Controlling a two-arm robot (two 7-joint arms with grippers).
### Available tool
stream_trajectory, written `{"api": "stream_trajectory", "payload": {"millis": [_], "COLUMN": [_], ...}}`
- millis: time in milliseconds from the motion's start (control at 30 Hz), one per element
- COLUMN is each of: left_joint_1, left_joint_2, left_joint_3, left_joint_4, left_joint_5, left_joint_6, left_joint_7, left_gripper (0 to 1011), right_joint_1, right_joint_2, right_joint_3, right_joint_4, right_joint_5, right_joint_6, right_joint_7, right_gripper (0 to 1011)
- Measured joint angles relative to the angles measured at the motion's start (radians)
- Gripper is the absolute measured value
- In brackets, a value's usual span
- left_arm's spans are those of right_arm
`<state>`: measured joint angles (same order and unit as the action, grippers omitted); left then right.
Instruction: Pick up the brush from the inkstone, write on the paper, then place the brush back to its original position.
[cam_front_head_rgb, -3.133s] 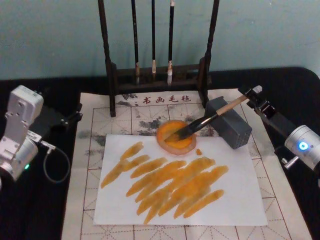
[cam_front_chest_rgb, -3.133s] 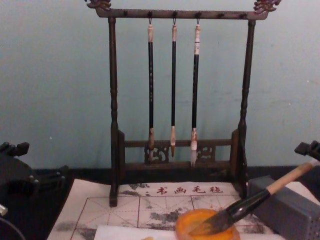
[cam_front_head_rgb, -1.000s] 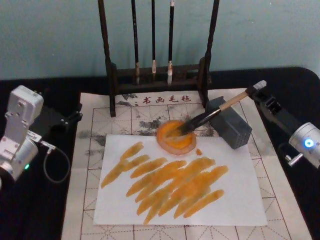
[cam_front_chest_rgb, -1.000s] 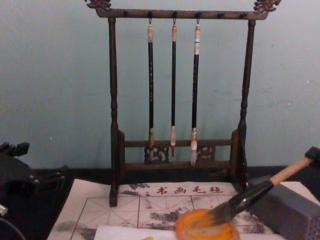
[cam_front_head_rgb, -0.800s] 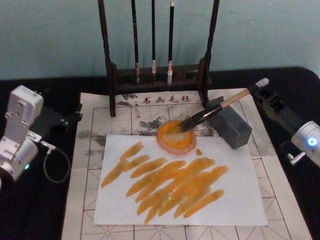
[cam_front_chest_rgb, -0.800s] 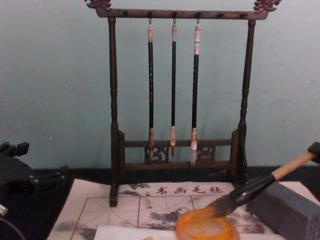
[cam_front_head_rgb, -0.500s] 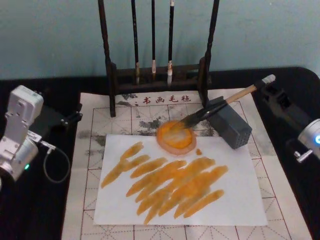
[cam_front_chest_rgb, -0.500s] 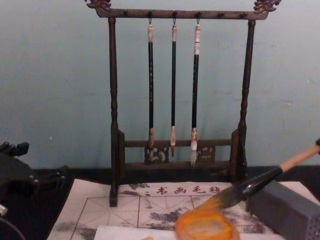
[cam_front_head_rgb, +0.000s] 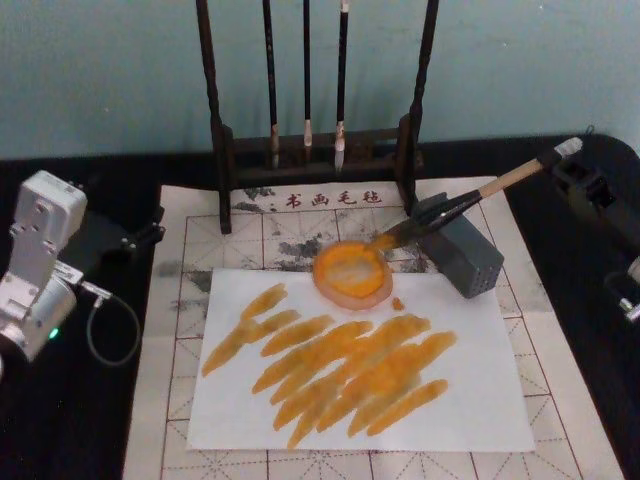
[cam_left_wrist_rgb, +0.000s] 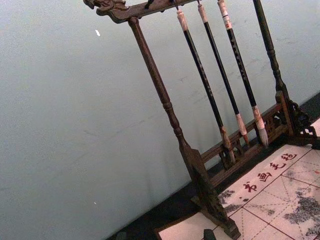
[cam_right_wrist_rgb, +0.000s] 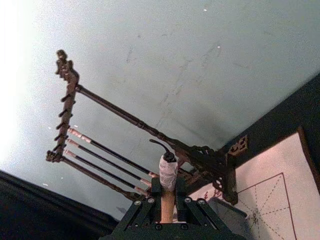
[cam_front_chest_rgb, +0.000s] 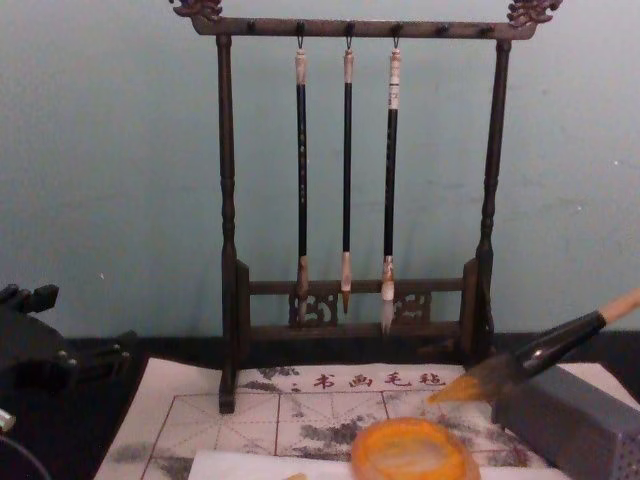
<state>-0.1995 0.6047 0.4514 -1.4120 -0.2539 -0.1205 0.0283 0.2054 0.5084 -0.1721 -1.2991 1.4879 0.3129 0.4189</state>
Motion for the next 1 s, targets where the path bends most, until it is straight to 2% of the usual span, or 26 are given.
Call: {"api": "stream_trajectory", "payload": {"millis": [500,733,1000], "left_joint_1": [0.000,0.000,0.000], "left_joint_2": [0.000,0.000,0.000], "left_joint_3": [0.000,0.000,0.000], "left_joint_4": [0.000,0.000,0.000], "left_joint_5": [0.000,0.000,0.000], "left_joint_6": [0.000,0.000,0.000], "left_joint_7": [0.000,0.000,0.000], "left_gripper": [1001,1001,1001], "right_joint_1": [-0.050,-0.059,-0.051], "right_joint_2": [0.100,0.148,0.205], "right_joint_3": [-0.018,-0.046,-0.090], "right_joint_4": [-0.089,-0.110,-0.111], "right_joint_5": [-0.010,-0.037,-0.062], "right_joint_6": [-0.026,-0.035,-0.024], "right_joint_7": [0.023,0.047,0.115], "right_gripper": [184,184,184]}}
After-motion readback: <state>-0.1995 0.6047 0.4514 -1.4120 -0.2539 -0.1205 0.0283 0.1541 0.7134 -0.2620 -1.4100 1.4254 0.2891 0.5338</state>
